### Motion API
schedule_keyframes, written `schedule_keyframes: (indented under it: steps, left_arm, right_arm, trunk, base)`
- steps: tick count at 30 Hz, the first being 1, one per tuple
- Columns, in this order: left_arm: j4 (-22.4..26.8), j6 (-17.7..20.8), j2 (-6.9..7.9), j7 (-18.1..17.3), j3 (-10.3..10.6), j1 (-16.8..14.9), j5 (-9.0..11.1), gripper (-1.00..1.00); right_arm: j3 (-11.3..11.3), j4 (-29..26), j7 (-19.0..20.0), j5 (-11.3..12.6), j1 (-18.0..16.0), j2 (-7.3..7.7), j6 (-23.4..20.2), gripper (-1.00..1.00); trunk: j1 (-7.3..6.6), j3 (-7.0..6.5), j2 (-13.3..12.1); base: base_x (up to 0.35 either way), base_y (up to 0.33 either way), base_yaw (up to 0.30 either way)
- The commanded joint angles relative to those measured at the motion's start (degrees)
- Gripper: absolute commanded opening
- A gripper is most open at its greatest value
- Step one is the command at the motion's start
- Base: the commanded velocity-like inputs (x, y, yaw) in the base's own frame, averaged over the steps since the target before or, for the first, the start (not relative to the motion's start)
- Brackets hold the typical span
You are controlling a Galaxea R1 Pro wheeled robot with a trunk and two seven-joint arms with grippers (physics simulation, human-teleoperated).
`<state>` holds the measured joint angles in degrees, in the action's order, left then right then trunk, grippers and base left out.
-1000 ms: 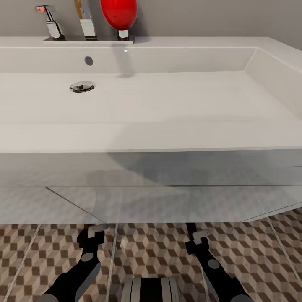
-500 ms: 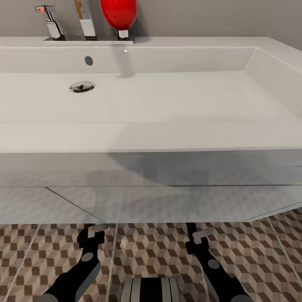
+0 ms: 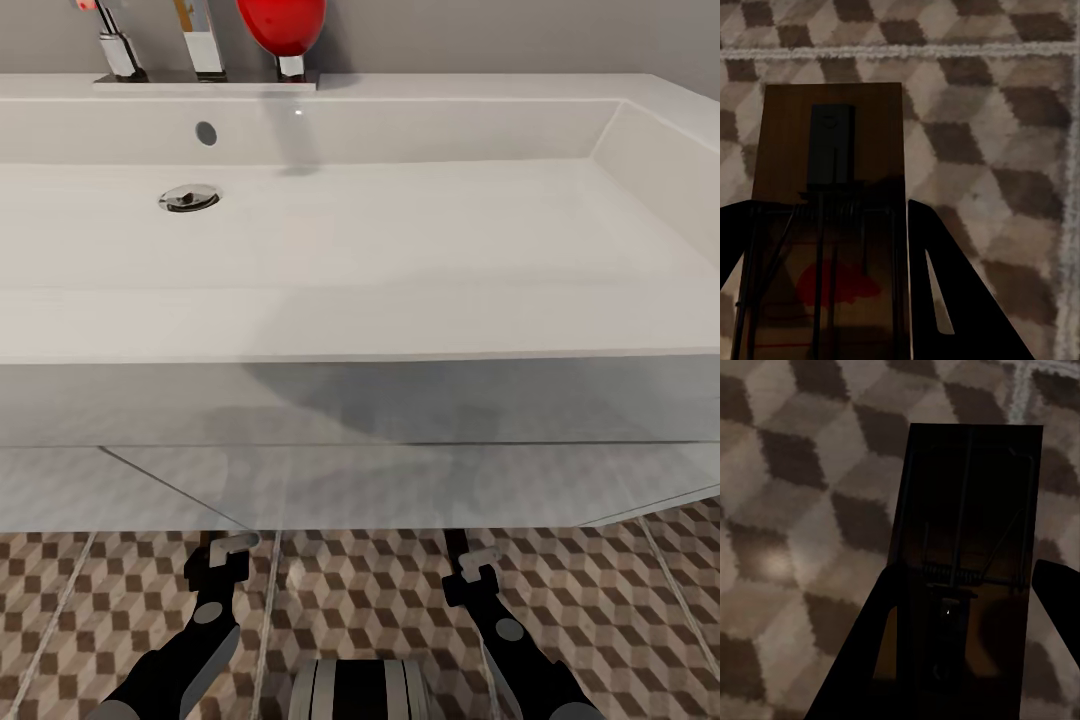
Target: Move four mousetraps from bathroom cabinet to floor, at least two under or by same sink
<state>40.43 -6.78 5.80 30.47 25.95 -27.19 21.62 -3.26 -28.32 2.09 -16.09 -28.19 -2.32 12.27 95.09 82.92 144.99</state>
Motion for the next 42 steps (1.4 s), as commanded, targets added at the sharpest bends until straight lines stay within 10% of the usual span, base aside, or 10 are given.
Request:
schedule_keyframes:
  steps: [1, 42]
  left_arm:
    - [0.0, -0.2, 0.09, 0.5, 0.4, -0.1, 0.4, -1.0]
    - [0.1, -0.1, -1.17, 1.1, 0.5, -0.1, 0.2, -1.0]
  right_arm:
    - [-0.3, 0.0, 0.2, -0.3, 0.0, -0.05, 0.2, -1.0]
    - [-0.3, -5.6, 0.2, 1.8, 0.0, -0.05, -0.1, -1.0]
  trunk:
    - [-0.01, 0.03, 0.0]
    - [-0.01, 0.03, 0.0]
  base:
    - [0.0, 0.0, 0.0]
    - [0.0, 0.0, 0.0]
